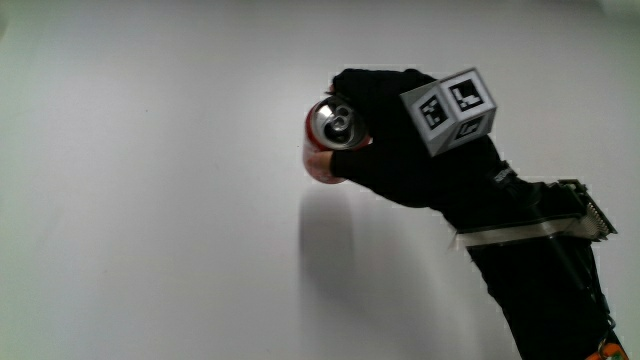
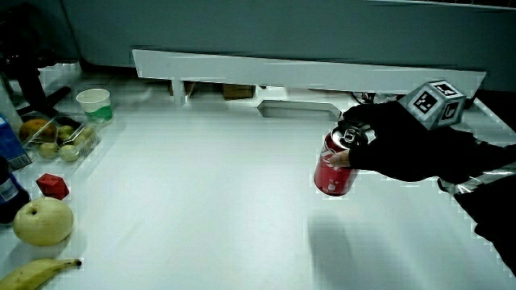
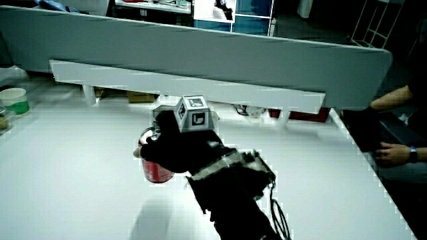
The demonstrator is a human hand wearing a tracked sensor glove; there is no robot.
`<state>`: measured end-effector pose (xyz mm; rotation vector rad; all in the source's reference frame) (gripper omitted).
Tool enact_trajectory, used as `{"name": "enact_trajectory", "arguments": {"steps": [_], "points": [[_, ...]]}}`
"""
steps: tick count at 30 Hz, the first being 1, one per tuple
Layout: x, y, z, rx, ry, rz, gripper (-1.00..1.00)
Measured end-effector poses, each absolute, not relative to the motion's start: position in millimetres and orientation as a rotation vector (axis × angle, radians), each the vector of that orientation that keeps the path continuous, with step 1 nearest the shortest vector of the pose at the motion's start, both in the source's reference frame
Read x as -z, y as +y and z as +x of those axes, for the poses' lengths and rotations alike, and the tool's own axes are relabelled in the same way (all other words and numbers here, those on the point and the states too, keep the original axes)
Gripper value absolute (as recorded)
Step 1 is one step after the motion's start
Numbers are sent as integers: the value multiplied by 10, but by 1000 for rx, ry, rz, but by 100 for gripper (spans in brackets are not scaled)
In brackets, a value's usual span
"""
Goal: Place cola
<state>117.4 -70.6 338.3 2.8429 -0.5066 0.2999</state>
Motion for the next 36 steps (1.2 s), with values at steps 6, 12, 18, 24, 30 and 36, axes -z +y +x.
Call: {"name": "enact_trajectory", "arguments": {"steps": [6, 12, 18, 24, 30, 36], "points": [[-3546, -737, 1306, -272, -432, 2826, 0], [-3699, -748, 1374, -247, -373, 2810, 0], [-3829, -724, 1404, -235, -355, 2786, 0], [-3913, -697, 1396, -234, -345, 2777, 0], [-4017, -659, 1432, -258, -334, 2761, 0], [-4031, -662, 1435, -273, -328, 2746, 0]]}}
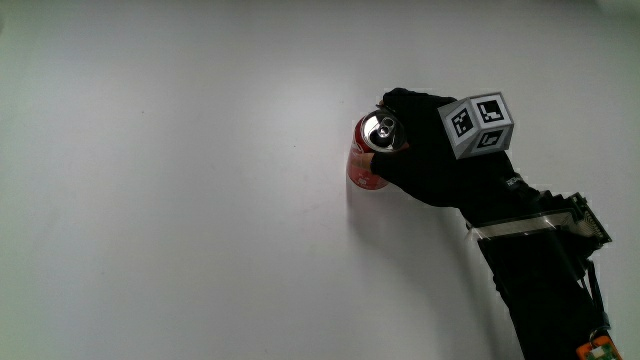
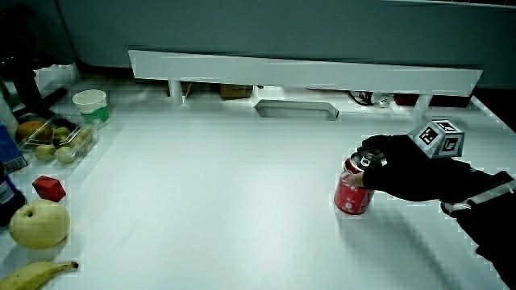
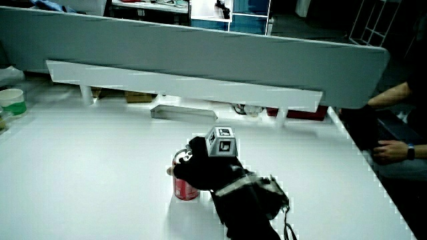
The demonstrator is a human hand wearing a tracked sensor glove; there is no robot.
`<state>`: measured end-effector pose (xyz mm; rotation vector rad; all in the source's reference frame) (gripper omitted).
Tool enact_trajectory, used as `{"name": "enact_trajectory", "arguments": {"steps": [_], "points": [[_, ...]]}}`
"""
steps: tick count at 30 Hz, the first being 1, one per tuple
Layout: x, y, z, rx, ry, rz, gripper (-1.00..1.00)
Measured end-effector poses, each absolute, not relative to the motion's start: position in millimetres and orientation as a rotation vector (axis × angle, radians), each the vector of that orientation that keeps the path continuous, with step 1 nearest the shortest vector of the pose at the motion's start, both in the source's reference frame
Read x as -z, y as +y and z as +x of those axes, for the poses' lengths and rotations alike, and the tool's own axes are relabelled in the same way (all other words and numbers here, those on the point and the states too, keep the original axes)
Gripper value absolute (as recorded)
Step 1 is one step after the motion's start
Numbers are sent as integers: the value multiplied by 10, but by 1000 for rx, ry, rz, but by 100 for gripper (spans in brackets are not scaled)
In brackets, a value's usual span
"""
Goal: Place cola
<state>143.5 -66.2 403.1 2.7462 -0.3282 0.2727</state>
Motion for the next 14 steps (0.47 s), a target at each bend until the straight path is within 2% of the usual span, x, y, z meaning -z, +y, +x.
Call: {"name": "enact_trajectory", "arguments": {"steps": [2, 11, 14], "points": [[-4023, -658, 1444, -287, -320, 2737, 0], [-3972, -654, 1503, -307, -307, 2697, -60], [-3832, -583, 1460, -264, -343, 2754, -80]]}}
